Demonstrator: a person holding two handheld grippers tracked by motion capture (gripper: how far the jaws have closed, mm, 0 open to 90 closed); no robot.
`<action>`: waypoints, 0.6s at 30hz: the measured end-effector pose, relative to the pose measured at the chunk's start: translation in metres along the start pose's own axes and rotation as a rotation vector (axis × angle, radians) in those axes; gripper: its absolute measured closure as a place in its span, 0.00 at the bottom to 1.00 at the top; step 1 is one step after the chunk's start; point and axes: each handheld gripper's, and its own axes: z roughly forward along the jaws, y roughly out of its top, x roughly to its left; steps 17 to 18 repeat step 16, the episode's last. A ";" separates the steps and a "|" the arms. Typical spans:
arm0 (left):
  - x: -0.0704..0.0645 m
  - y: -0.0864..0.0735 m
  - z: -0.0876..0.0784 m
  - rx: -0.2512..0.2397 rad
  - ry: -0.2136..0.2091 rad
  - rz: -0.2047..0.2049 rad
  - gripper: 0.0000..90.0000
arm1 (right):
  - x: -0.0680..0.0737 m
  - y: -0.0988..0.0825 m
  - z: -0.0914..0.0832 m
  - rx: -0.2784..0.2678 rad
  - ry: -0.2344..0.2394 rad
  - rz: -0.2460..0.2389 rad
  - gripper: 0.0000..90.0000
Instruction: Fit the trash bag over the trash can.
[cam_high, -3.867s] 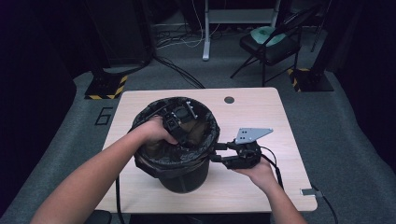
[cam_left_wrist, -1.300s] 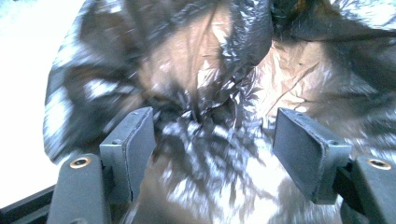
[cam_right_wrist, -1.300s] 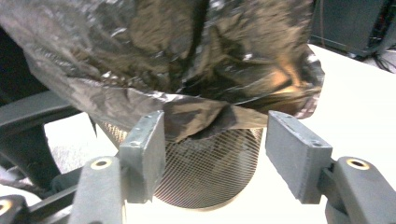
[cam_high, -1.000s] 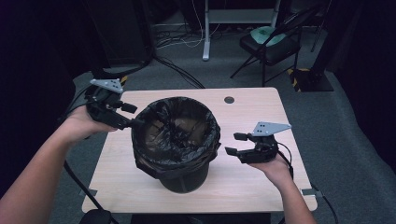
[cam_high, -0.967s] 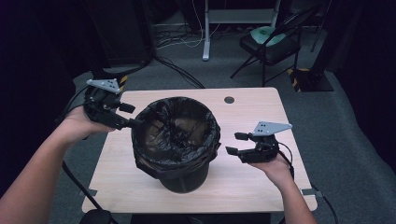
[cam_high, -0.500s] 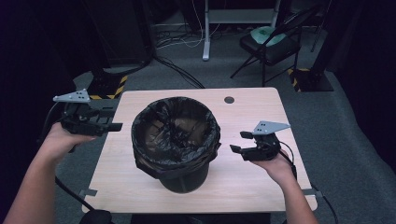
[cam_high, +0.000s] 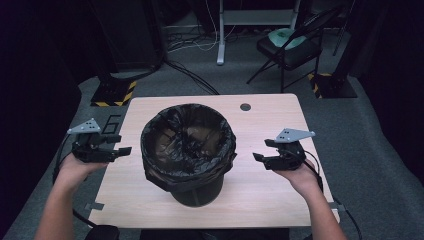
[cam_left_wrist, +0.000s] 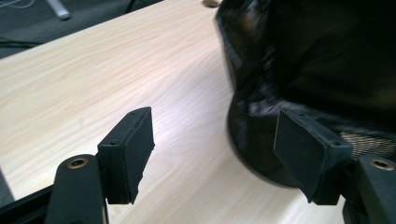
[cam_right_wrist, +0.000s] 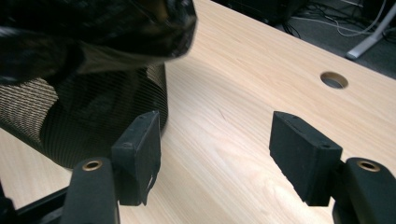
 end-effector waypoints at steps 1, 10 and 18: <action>0.001 -0.004 0.003 0.005 0.005 -0.006 0.31 | -0.001 -0.002 0.000 0.003 -0.004 0.008 0.36; 0.003 -0.036 0.026 0.018 0.019 -0.034 0.31 | -0.011 -0.027 0.008 0.012 -0.011 0.083 0.36; 0.005 -0.055 0.038 0.036 0.032 -0.035 0.31 | -0.017 -0.041 0.013 0.023 -0.030 0.096 0.35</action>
